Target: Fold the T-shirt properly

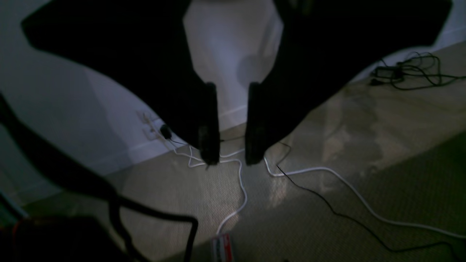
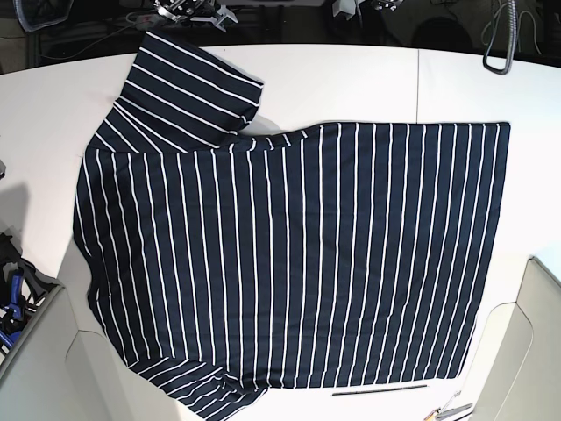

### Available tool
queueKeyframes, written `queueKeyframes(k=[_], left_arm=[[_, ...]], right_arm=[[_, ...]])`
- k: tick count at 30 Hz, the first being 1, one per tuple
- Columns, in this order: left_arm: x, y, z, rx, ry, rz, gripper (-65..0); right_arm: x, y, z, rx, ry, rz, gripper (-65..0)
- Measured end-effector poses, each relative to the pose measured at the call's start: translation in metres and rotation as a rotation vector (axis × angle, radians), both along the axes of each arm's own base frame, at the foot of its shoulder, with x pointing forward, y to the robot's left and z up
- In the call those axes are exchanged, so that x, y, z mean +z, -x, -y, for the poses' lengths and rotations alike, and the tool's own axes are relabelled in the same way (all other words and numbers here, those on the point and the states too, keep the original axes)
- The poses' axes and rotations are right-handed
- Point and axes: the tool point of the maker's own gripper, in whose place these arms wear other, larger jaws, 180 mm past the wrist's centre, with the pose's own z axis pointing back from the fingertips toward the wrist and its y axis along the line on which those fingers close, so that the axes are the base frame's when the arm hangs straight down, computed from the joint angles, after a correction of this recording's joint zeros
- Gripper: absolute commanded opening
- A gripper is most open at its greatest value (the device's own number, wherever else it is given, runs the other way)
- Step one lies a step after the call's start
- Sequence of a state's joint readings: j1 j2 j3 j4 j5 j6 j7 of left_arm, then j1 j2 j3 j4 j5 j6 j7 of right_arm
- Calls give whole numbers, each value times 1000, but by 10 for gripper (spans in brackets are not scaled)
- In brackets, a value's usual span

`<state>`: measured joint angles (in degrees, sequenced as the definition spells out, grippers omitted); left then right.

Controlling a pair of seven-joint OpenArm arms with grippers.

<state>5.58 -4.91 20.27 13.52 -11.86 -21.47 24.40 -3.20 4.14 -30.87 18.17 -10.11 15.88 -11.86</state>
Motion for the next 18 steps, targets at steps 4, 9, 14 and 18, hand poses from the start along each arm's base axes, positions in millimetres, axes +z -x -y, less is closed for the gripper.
queueKeyframes(k=[4,9,14,18], left_arm=[[0,-3,-3,-5,5,27,-493],[5,3,-32,-30,-16,68,-493],[19,19,-53,-62,6,101,-493],[31,23,-57,-31,20,145,-493]], right_arm=[[2,10,2,6,-13,-15,-605],[8,24,15,29,-40,-30,-605],[23,46,24,-34,-106,-47,-605],[43,63,25,-60,-178,-52,-605]])
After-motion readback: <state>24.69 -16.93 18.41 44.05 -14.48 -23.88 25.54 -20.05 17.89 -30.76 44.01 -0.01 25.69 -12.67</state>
